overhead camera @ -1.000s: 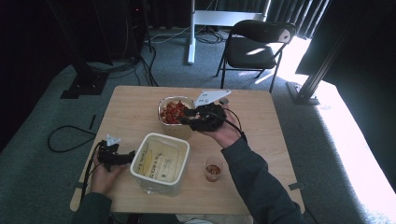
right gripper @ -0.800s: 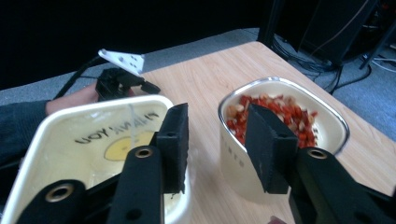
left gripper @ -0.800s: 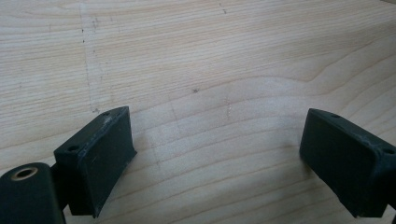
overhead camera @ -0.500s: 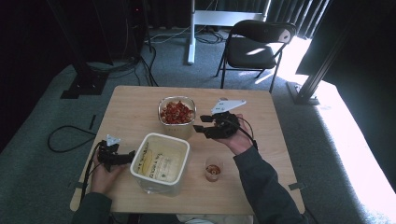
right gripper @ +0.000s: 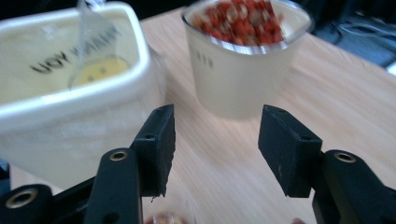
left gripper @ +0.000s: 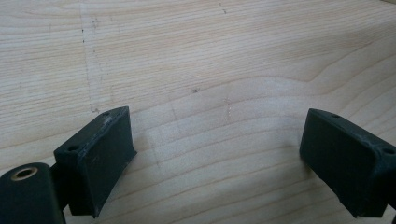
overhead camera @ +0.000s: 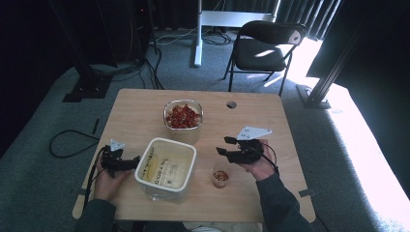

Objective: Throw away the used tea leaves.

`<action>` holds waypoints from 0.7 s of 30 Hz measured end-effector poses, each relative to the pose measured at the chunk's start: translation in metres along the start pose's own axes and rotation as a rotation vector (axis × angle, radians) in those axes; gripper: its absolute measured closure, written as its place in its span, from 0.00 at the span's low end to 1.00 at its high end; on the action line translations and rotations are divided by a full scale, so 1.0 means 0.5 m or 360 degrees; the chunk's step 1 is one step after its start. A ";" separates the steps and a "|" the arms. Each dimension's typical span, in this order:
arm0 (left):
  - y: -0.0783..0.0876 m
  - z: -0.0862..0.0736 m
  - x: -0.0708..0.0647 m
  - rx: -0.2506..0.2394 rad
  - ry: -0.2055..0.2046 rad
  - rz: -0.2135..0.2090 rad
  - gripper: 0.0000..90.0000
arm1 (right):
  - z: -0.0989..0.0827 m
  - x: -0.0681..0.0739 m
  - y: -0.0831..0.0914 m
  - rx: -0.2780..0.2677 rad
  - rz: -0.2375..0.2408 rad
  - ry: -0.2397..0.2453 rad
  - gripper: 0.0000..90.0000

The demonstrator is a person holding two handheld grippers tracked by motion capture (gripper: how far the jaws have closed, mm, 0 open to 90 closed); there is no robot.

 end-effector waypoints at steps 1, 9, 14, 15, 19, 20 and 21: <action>0.000 0.000 0.000 0.0000 0.0000 0.0000 0.11 | -0.013 -0.002 0.005 0.0016 -0.0014 -0.0004 0.50; 0.000 0.000 0.000 0.0001 0.0000 -0.0001 0.11 | -0.089 0.010 0.039 -0.0024 -0.0041 -0.0039 0.22; 0.000 0.000 0.000 0.0001 0.0000 -0.0001 0.11 | -0.126 0.021 0.038 -0.0027 -0.0020 -0.0046 0.15; 0.000 0.000 0.000 0.0001 0.0000 -0.0001 0.11 | -0.132 0.023 0.037 -0.0029 -0.0006 -0.0053 0.14; 0.000 0.000 0.000 0.0001 0.0000 -0.0001 0.11 | -0.161 0.032 0.021 -0.0005 0.0035 -0.0045 0.14; 0.000 0.000 0.000 0.0001 0.0000 -0.0001 0.11 | -0.168 0.034 0.014 0.0005 0.0049 -0.0042 0.14; 0.000 0.000 0.000 0.0001 0.0001 -0.0001 0.11 | -0.173 0.035 0.008 0.0011 0.0048 -0.0040 0.14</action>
Point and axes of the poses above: each handheld gripper's, and its own axes: y roughly backward along the jaws, z roughly out of its top, x roughly to its left, the point moved 8 cm from there along -y, roughly forward along the jaws, and after that the axes turned 14 degrees about -y, right-handed, at the moved point
